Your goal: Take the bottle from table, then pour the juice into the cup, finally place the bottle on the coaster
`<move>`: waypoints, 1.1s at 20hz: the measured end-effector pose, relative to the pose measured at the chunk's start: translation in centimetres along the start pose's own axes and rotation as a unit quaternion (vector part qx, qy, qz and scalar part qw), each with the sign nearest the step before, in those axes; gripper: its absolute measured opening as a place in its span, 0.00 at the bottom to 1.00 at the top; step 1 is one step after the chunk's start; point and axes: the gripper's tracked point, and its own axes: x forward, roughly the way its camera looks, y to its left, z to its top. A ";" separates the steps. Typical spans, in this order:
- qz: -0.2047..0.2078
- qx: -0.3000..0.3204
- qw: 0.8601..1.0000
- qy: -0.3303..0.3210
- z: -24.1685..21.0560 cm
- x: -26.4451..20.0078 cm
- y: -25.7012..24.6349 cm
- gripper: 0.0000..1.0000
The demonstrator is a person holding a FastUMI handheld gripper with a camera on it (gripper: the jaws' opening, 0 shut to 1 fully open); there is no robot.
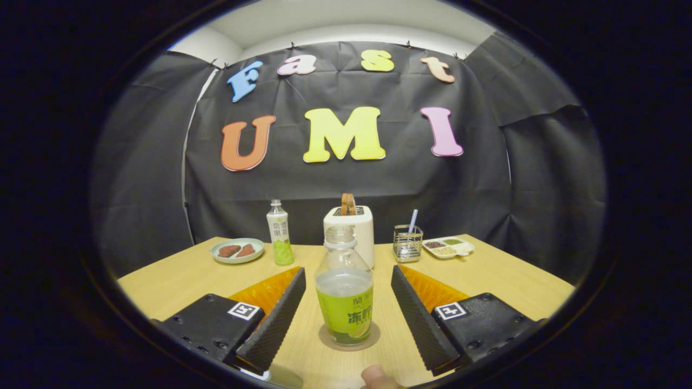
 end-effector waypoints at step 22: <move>0.010 0.015 0.998 -0.060 6.5 -28.6 -6.8 1.00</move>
